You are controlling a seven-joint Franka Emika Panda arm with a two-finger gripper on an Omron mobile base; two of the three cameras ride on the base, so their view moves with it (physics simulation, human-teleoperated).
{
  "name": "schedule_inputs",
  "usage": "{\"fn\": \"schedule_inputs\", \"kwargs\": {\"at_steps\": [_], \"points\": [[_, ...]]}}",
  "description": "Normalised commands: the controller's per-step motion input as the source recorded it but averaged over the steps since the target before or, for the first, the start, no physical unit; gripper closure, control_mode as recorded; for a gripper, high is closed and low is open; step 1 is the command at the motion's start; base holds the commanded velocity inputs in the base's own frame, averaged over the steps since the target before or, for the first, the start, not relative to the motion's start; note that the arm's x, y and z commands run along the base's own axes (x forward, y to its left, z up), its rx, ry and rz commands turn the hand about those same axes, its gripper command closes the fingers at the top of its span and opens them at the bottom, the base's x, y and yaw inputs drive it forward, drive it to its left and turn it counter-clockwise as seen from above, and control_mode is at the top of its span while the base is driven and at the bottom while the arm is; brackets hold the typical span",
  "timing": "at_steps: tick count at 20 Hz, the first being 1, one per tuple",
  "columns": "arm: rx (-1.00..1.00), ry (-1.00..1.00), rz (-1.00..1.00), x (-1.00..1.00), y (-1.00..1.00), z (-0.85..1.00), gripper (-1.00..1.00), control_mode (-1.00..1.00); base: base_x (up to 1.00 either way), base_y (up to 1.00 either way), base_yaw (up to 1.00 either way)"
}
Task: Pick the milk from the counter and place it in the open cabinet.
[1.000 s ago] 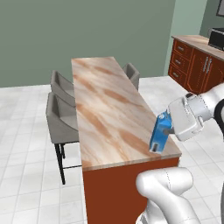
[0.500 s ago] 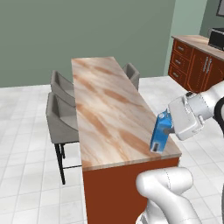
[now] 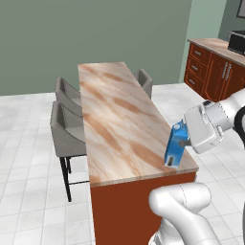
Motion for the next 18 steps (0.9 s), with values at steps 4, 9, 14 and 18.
{"fn": "schedule_inputs", "kwargs": {"at_steps": [4,9,14,18], "points": [[0.0,0.0,0.0,0.0,0.0,0.0,1.0,1.0,-0.01,0.0,0.0],[0.0,0.0,0.0,0.0,0.0,0.0,1.0,1.0,-0.37,0.0,0.0],[0.0,0.0,0.0,0.0,0.0,0.0,1.0,1.0,-0.5,0.0,0.06],[0.0,0.0,0.0,0.0,0.0,0.0,1.0,1.0,-0.37,0.0,0.19]]}}
